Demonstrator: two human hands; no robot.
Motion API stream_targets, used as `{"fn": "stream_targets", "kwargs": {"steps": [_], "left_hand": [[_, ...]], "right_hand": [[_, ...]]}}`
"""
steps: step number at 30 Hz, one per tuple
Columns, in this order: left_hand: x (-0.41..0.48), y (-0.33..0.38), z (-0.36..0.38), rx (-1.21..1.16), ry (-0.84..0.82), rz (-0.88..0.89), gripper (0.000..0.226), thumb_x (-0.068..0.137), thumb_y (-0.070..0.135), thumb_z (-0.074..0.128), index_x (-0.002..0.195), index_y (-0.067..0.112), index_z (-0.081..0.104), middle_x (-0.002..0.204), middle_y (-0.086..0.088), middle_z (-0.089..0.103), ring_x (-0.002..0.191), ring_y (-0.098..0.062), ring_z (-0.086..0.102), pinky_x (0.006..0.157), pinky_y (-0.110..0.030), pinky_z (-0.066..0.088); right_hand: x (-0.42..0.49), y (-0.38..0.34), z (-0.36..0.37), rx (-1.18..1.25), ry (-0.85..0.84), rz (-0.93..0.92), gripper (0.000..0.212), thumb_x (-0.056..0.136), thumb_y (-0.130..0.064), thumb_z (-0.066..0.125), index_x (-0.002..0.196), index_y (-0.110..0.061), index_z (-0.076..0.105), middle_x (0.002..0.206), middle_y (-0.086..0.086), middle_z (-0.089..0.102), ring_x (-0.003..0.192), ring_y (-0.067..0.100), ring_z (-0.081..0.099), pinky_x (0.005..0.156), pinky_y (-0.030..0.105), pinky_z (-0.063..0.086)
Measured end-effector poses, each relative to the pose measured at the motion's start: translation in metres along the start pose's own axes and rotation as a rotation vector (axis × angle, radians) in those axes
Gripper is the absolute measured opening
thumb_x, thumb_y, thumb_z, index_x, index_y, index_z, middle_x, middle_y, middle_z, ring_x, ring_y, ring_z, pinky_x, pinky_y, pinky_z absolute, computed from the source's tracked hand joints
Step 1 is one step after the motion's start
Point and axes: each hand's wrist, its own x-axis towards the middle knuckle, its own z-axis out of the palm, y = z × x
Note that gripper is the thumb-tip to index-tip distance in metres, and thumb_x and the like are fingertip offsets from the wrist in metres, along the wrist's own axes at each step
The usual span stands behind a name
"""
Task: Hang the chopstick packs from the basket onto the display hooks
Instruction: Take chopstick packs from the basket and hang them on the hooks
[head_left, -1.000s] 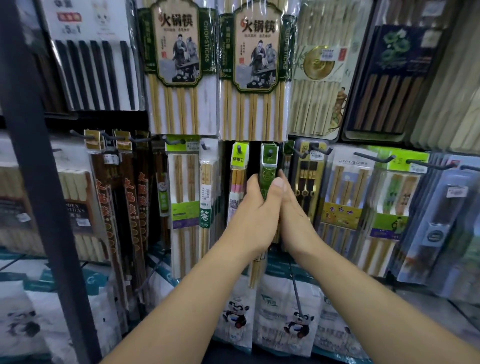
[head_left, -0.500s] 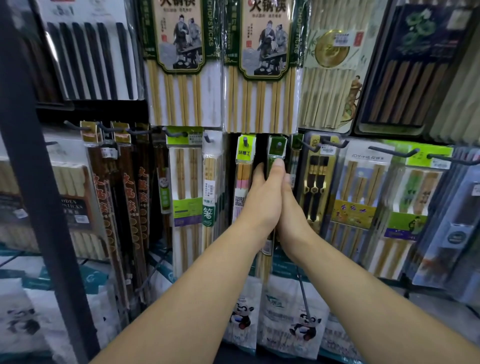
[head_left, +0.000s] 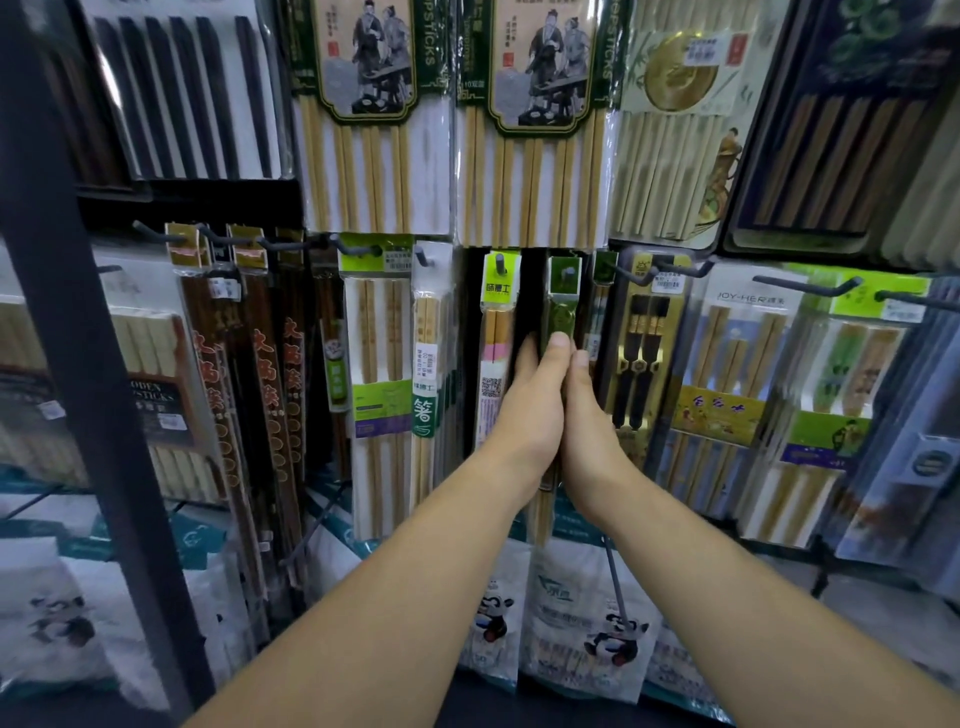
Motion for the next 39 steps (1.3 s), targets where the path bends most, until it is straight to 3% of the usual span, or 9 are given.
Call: {"fn": "stream_targets", "kwargs": {"steps": [5, 9, 11, 17, 22, 27, 31, 35, 39], "left_hand": [[-0.004, 0.002, 0.000, 0.055, 0.023, -0.012, 0.066, 0.105, 0.058, 0.043, 0.163, 0.032, 0.025, 0.163, 0.007, 0.039, 0.145, -0.011, 0.037, 0.105, -0.029, 0.030], [-0.029, -0.007, -0.009, 0.142, -0.026, -0.066, 0.070, 0.105, 0.055, 0.046, 0.164, 0.034, 0.016, 0.167, 0.008, 0.030, 0.152, -0.015, 0.030, 0.107, -0.030, 0.028], [-0.054, -0.019, -0.018, 0.192, -0.043, -0.087, 0.074, 0.104, 0.053, 0.050, 0.164, 0.036, 0.011, 0.169, 0.010, 0.022, 0.153, -0.012, 0.023, 0.109, -0.028, 0.025], [-0.152, -0.070, -0.059, 0.251, -0.078, -0.101, 0.041, 0.092, 0.058, 0.060, 0.133, 0.057, 0.052, 0.140, 0.036, 0.051, 0.131, 0.016, 0.046, 0.104, -0.016, 0.042], [-0.202, -0.148, -0.120, 0.508, 0.161, -0.304, 0.012, 0.103, 0.037, 0.057, 0.102, 0.046, 0.065, 0.103, 0.013, 0.072, 0.100, -0.007, 0.069, 0.090, -0.034, 0.054], [-0.253, -0.238, -0.201, 0.999, 0.360, -0.608, 0.040, 0.099, 0.028, 0.059, 0.133, 0.008, 0.055, 0.128, -0.017, 0.058, 0.122, -0.039, 0.053, 0.103, -0.050, 0.046], [-0.294, -0.276, -0.235, 1.016, 0.341, -0.845, 0.065, 0.098, 0.053, 0.053, 0.145, 0.009, 0.044, 0.132, -0.018, 0.061, 0.120, -0.039, 0.057, 0.101, -0.049, 0.048], [-0.323, -0.299, -0.243, 0.958, 0.279, -0.871, 0.039, 0.098, 0.059, 0.052, 0.108, 0.021, 0.051, 0.090, -0.005, 0.067, 0.082, -0.028, 0.065, 0.068, -0.039, 0.052], [-0.330, -0.309, -0.244, 0.941, 0.329, -0.824, 0.037, 0.096, 0.059, 0.057, 0.101, 0.023, 0.051, 0.083, -0.004, 0.067, 0.076, -0.026, 0.067, 0.071, -0.045, 0.057]], "right_hand": [[-0.001, 0.006, -0.005, -0.029, -0.023, 0.012, 0.066, 0.101, -0.068, 0.016, 0.160, -0.041, 0.019, 0.168, -0.010, 0.021, 0.150, 0.004, 0.020, 0.121, 0.030, 0.022], [-0.034, 0.024, -0.018, -0.127, 0.011, 0.007, 0.072, 0.094, -0.074, 0.020, 0.159, -0.043, 0.022, 0.161, -0.019, 0.027, 0.137, -0.006, 0.031, 0.096, 0.008, 0.038], [-0.062, 0.042, -0.029, -0.228, 0.062, -0.019, 0.073, 0.092, -0.074, 0.025, 0.157, -0.039, 0.031, 0.158, -0.017, 0.037, 0.139, 0.000, 0.038, 0.109, 0.023, 0.038], [-0.166, 0.124, -0.055, -0.438, 0.051, 0.136, 0.018, 0.105, -0.036, 0.048, 0.102, -0.034, 0.066, 0.094, -0.012, 0.069, 0.087, 0.005, 0.065, 0.076, 0.025, 0.052], [-0.244, 0.212, -0.051, -0.726, -0.337, 0.395, 0.025, 0.098, -0.019, 0.061, 0.075, -0.030, 0.063, 0.069, -0.007, 0.063, 0.064, 0.003, 0.057, 0.066, 0.028, 0.044], [-0.295, 0.313, -0.047, -0.876, -0.642, 0.656, 0.012, 0.097, -0.022, 0.063, 0.100, -0.016, 0.074, 0.097, 0.001, 0.074, 0.088, 0.015, 0.065, 0.071, 0.020, 0.046], [-0.320, 0.374, -0.048, -0.929, -0.682, 0.776, 0.014, 0.094, -0.007, 0.059, 0.096, -0.005, 0.072, 0.097, 0.016, 0.073, 0.085, 0.023, 0.063, 0.067, 0.030, 0.042], [-0.328, 0.416, -0.051, -1.007, -0.705, 0.768, 0.012, 0.092, -0.011, 0.060, 0.098, -0.011, 0.070, 0.100, 0.011, 0.071, 0.093, 0.036, 0.067, 0.076, 0.038, 0.051], [-0.314, 0.440, -0.046, -1.125, -0.707, 0.632, 0.048, 0.093, -0.026, 0.065, 0.140, -0.017, 0.057, 0.134, 0.009, 0.057, 0.105, 0.030, 0.062, 0.082, 0.028, 0.047]]}}
